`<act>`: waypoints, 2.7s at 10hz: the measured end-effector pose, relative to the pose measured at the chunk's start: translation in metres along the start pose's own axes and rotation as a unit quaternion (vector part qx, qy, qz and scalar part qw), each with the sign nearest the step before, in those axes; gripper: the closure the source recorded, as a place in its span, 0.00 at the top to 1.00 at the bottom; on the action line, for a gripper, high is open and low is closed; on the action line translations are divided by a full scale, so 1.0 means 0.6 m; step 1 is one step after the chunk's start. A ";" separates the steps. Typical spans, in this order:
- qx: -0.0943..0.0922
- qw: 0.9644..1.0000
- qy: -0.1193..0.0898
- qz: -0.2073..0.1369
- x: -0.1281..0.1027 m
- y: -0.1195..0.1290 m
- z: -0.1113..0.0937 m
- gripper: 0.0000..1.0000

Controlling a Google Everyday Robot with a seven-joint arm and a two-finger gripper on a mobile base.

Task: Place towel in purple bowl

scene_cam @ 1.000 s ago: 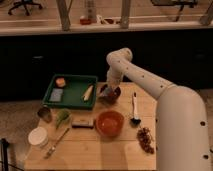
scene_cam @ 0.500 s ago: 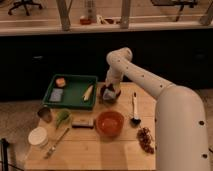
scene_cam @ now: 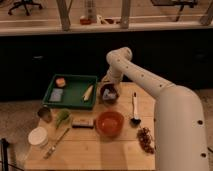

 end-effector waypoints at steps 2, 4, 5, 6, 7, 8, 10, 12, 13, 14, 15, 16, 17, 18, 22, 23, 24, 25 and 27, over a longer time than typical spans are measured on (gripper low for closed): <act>0.000 1.000 -0.001 0.000 0.001 0.001 -0.001 0.80; -0.001 1.000 -0.002 0.000 0.002 0.002 -0.001 0.80; -0.002 1.000 -0.002 0.000 0.002 0.003 -0.001 0.80; -0.002 1.000 -0.002 0.000 0.003 0.003 -0.001 0.80; -0.003 1.000 -0.002 0.001 0.004 0.003 -0.002 0.80; -0.005 1.000 -0.002 0.001 0.004 0.004 -0.002 0.80; -0.007 1.000 -0.002 0.001 0.004 0.003 -0.002 0.80; -0.005 1.000 0.000 0.003 0.006 0.006 -0.003 0.80; -0.002 1.000 0.000 0.003 0.007 0.007 -0.005 0.80; 0.001 1.000 0.001 0.003 0.008 0.008 -0.006 0.80; 0.003 1.000 0.001 0.003 0.009 0.008 -0.008 0.80; 0.007 1.000 0.002 0.001 0.009 0.009 -0.011 0.80; 0.010 1.000 0.003 0.001 0.010 0.010 -0.012 0.80; 0.010 1.000 0.003 0.001 0.012 0.012 -0.013 0.80; 0.010 1.000 0.003 0.000 0.010 0.010 -0.013 0.80; 0.010 1.000 0.002 0.000 0.010 0.010 -0.012 0.80; 0.010 1.000 0.002 0.000 0.009 0.009 -0.012 0.80; 0.011 1.000 0.002 0.000 0.009 0.009 -0.012 0.80; 0.011 1.000 0.002 0.000 0.009 0.009 -0.012 0.80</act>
